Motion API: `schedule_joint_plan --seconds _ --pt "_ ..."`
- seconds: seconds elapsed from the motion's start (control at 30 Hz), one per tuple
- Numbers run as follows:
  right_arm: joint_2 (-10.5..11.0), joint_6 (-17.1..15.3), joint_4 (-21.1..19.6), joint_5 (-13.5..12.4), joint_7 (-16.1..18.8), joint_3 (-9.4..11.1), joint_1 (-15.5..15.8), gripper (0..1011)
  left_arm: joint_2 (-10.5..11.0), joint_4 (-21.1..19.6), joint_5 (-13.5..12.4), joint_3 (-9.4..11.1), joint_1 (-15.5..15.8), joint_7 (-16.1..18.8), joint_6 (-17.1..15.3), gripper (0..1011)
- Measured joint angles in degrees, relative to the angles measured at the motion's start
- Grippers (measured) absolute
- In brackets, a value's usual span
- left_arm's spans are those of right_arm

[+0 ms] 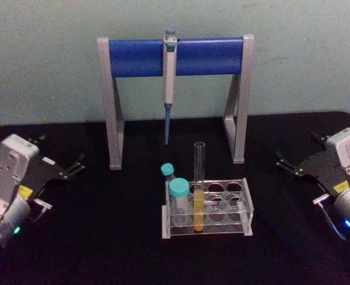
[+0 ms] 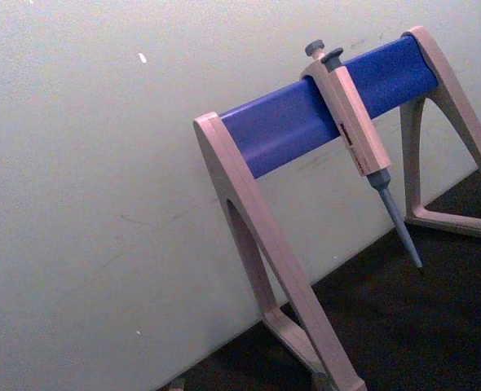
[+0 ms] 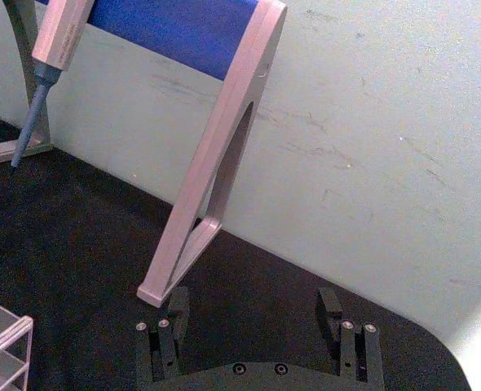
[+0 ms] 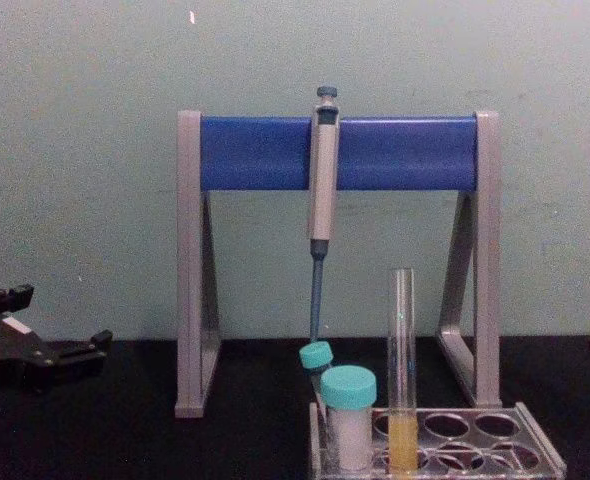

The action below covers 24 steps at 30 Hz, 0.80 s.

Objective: Pick up the test tube from the test tube rack, shake it, then place it back into the test tube rack.

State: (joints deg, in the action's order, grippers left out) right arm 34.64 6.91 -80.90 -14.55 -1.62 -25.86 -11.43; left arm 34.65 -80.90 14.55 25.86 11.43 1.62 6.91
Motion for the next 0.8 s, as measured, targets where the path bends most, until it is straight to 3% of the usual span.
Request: schedule_joint_plan --seconds 0.8 --pt "0.0 0.0 0.0 0.0 0.0 0.0 0.0 1000 0.0 0.0 0.0 0.0 0.0 0.0 0.0 1001"
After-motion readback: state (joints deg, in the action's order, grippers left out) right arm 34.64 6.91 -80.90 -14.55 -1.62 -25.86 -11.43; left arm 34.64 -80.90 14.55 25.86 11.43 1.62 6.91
